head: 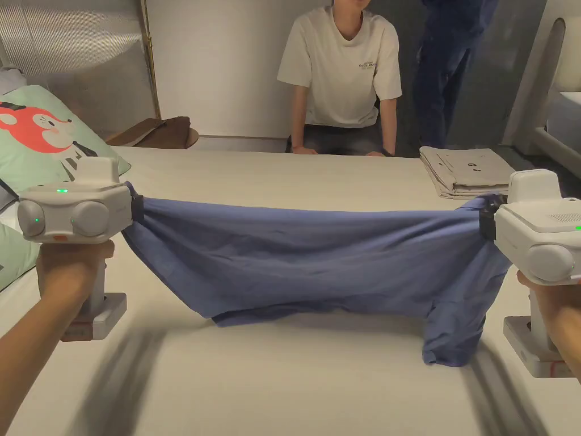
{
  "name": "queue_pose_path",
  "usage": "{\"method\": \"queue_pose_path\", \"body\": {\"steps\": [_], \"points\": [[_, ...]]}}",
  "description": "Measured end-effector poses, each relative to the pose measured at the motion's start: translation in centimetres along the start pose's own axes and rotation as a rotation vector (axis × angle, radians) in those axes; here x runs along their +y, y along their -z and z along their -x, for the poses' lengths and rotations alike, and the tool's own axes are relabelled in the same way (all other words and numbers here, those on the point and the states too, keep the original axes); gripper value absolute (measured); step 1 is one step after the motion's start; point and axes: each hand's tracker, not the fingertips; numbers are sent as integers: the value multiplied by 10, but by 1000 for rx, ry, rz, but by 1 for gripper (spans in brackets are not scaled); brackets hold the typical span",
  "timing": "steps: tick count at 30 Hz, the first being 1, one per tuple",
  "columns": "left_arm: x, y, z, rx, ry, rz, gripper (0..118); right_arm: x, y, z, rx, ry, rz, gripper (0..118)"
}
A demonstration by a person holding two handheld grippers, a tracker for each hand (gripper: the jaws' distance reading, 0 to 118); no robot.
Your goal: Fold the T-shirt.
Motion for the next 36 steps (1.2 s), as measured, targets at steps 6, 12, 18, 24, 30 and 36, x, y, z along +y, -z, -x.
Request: {"method": "queue_pose_path", "body": {"steps": [6,12,18,24,30,36], "points": [[-87,-20,16,-11,5,124,3,-75,-25,5,51,44,117,5],[-160,-62,34,-27,-3,224,4,-131,-75,2,92,81,210,5],[-205,-121,44,-38,-27,281,3,-175,-138,-9,101,147,256,5],[-241,-174,54,-56,-36,333,3,-210,-199,-20,105,197,308,5],[-275,-210,64,-59,-41,404,3,-249,-240,-23,101,226,399,5],[-297,-226,67,-46,-77,457,3,-288,-251,-18,98,265,507,5]]}}
